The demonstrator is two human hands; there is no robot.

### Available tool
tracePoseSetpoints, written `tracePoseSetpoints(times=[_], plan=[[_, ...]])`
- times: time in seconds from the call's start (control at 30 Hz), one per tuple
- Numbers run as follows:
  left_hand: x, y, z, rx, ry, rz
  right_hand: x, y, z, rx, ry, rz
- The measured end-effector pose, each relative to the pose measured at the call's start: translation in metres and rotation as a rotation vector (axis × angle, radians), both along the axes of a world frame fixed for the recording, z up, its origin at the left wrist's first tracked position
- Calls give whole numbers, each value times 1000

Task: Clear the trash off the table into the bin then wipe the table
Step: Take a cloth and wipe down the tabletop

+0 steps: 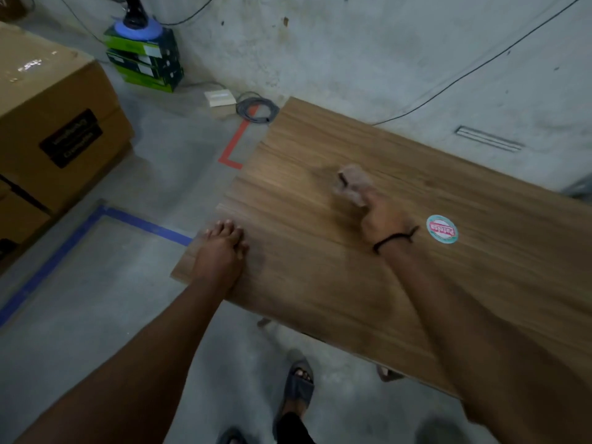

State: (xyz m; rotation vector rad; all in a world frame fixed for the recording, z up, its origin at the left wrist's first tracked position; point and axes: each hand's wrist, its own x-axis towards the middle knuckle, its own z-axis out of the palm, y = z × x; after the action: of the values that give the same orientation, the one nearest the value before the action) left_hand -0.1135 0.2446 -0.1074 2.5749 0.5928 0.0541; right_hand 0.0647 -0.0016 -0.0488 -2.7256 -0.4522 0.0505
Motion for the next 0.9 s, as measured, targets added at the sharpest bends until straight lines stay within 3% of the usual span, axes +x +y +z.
tracePoseSetpoints(times=[0.17,0.3,0.5,0.63,0.77,0.9], plan=[[-1,1,-3,8,-35,-29,30,-68,-45,-345,198,-295],[2,4,-8,55,-37,-38,-38,0,-50,-417,181,-219],[0,6,-6,44,-6,-44,-145,64,-31,-317,161,145],[-1,4,1,-3,21,-25,-134,5,-14,-19,164,29],[-4,0,3,-16,-16,6,-139,-50,-27,-414,265,-155],[-4,1,8,23,-15,-20,-181,-7,-33,-469,195,-83]])
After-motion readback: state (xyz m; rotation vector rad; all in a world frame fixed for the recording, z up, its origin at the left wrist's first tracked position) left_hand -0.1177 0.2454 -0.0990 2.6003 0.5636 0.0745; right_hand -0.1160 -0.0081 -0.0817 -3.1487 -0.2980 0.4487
